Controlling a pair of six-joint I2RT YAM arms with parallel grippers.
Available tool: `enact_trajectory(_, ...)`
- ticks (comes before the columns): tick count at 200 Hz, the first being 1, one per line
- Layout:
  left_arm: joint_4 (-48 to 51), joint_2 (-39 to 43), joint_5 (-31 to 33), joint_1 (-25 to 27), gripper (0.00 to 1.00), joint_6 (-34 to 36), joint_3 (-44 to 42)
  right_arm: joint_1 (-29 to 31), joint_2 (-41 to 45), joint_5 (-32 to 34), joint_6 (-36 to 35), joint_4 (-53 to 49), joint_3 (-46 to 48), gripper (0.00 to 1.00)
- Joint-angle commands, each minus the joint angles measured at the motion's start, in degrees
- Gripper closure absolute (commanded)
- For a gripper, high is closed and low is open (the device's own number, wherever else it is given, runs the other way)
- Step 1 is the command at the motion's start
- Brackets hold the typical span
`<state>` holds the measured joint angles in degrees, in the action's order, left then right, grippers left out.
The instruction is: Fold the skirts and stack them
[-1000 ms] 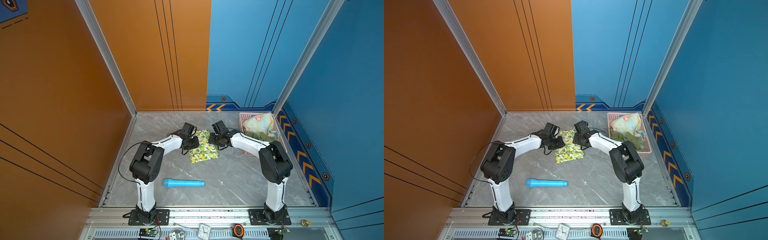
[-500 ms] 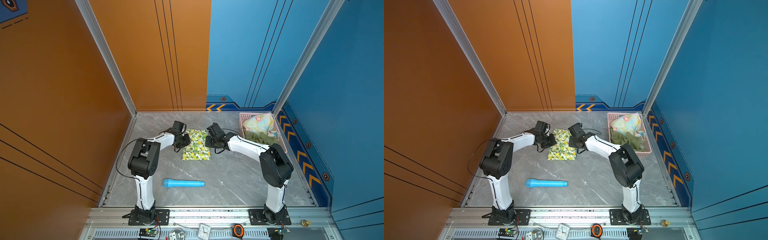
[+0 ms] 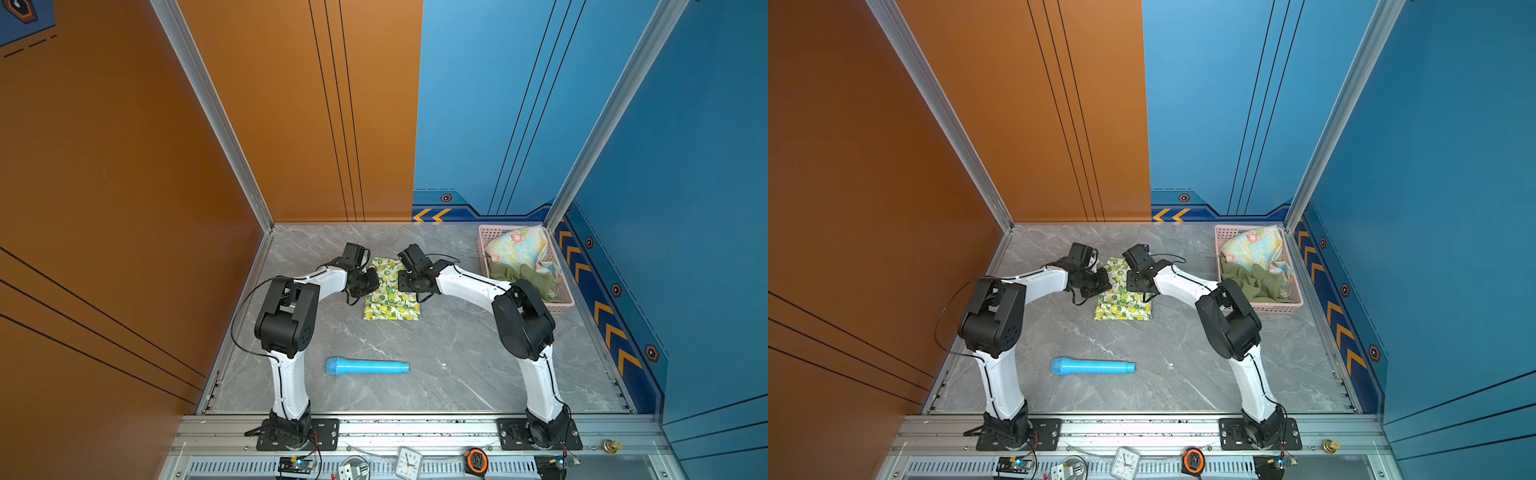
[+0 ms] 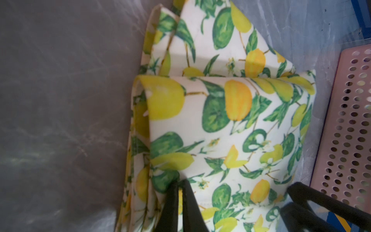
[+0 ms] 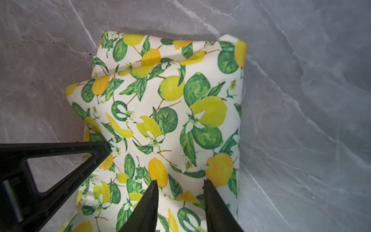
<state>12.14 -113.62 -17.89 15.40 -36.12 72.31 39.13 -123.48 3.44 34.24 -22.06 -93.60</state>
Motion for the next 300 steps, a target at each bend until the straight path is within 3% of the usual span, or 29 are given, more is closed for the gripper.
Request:
enact_trajectory(1, -0.19, 1.16, -1.26, -0.91, 0.85, -0.77, -1.14, 0.55, -3.32, -0.85, -0.95, -2.32, -3.49, 0.62)
enact_trajectory(43, -0.63, 4.03, -1.64, -1.45, 0.70, -1.10, -2.29, 0.68, -7.16, -2.33, 1.33, -1.74, -5.21, 0.64)
enact_trajectory(132, -0.82, 4.88, -1.13, 1.12, 0.68, -0.45, -2.49, 0.68, -6.28, -4.15, 6.69, 1.81, -2.45, 0.65)
enact_trajectory(153, -3.29, 2.99, -1.34, 1.31, 0.71, -0.43, -2.60, 0.37, -5.02, -4.49, 7.41, 3.02, -1.33, 0.65)
enact_trajectory(226, -5.02, -0.04, -1.97, -0.51, 1.00, -0.89, -4.79, -2.08, -1.91, -4.40, 6.26, 4.95, -2.14, 0.65)
enact_trajectory(300, -4.57, -0.38, -2.06, -0.54, 1.00, -0.70, -4.83, -4.44, -7.54, -5.68, 4.42, 13.00, -4.38, 0.62)
